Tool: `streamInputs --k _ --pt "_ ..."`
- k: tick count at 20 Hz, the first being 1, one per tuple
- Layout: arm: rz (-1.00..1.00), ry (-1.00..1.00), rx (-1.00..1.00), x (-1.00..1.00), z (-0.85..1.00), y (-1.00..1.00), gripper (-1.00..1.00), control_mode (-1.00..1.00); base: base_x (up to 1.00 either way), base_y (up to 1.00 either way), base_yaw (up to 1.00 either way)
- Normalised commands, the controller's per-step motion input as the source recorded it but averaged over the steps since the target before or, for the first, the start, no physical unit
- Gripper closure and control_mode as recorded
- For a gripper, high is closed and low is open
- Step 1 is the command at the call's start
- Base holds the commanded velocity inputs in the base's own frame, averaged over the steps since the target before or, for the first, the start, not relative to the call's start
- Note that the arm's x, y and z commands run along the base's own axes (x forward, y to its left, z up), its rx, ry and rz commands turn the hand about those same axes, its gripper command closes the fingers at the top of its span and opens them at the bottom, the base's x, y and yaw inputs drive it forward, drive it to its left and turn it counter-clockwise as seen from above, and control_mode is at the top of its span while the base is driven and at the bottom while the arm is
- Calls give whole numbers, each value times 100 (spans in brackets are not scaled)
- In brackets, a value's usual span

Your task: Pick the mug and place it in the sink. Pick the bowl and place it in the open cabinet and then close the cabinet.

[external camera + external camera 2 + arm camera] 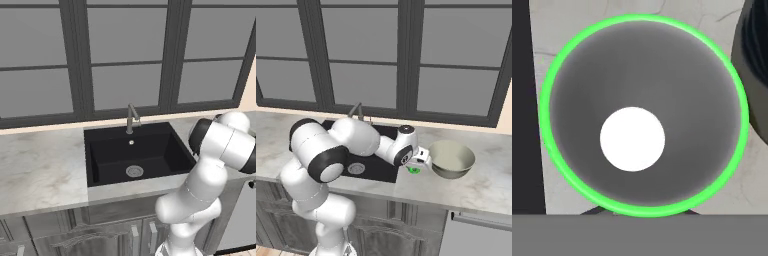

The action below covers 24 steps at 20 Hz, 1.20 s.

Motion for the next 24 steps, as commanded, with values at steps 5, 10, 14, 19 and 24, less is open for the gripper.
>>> streamInputs --k 5,10,14,19,24 --pt "0 -16 0 -26 0 14 100 -100 0 0 0" --pt "0 -10 0 -6 7 39 100 -100 0 0 0" --pt "2 -2 0 5 14 68 100 -100 0 0 0" --pt "4 0 0 16 27 55 100 -100 0 0 0" --pt "6 0 0 10 34 48 100 -100 0 0 0"
